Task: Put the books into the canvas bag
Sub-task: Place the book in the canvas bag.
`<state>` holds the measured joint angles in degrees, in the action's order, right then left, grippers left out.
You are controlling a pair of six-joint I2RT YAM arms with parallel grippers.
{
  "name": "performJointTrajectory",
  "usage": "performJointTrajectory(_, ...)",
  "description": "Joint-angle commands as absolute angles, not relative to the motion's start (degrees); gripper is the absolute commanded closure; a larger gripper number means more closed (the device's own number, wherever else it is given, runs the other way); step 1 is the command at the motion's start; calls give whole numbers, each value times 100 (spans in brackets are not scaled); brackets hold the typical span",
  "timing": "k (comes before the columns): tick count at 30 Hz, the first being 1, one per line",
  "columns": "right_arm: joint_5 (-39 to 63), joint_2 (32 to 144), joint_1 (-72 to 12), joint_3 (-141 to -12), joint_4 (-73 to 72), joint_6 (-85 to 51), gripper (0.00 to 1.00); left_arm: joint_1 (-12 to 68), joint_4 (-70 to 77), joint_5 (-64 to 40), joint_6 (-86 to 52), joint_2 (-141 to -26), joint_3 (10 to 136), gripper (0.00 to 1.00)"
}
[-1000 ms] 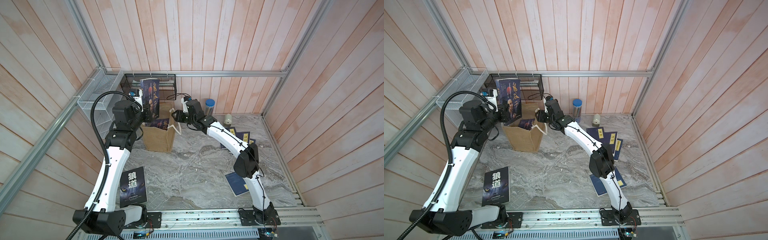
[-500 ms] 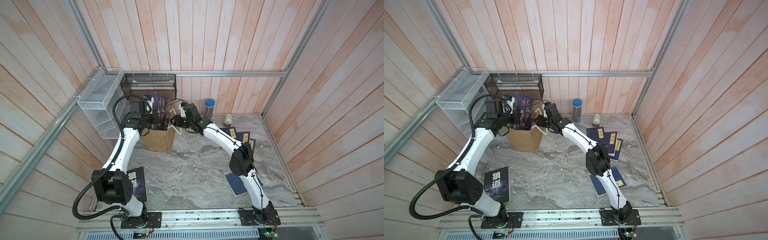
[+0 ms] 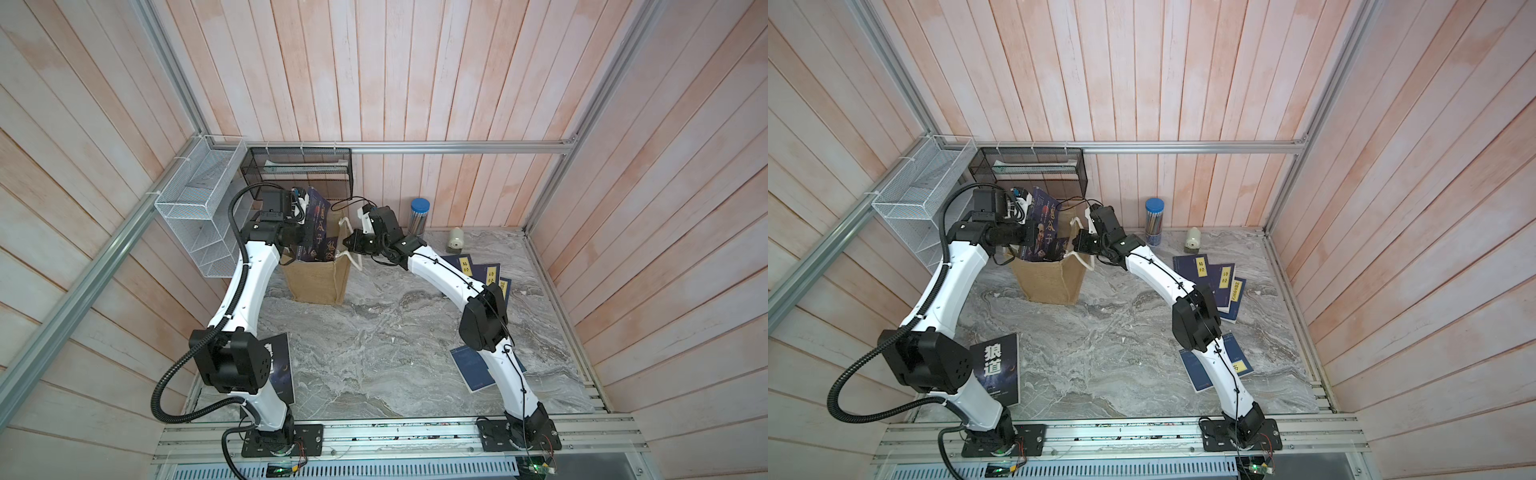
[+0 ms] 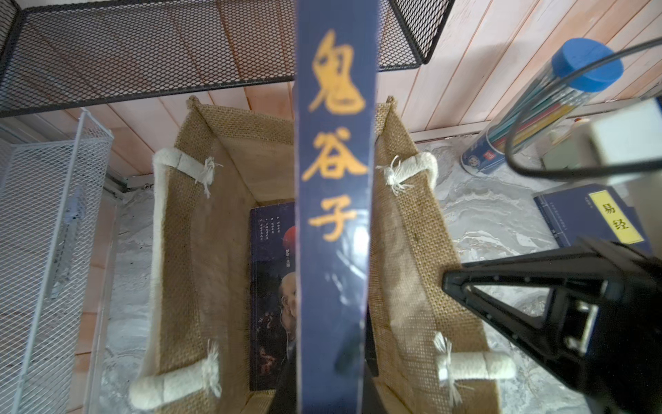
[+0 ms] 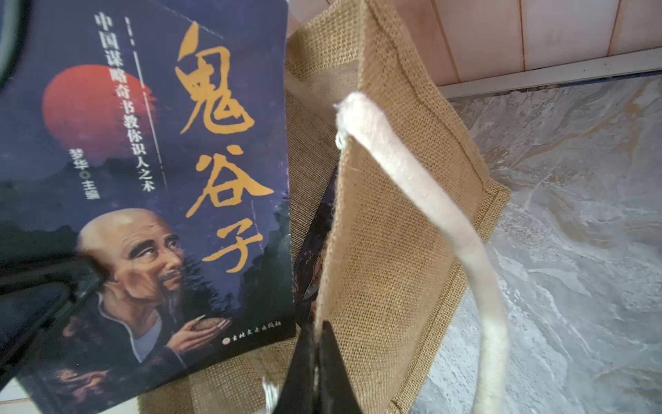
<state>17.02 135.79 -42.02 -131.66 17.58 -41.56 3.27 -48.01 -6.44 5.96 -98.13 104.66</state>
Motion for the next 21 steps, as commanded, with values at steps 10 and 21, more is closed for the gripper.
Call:
performJointTrajectory(10, 1727, 13589, -4131, -13289, 1539, -4098, 100, 314, -5430, -1074, 976, -10018, 10929, 92)
performJointTrajectory(21, 1951, 13599, -4131, -13271, 1374, -4089, 100, 507, -5920, -1236, 956, -10711, 11471, 92)
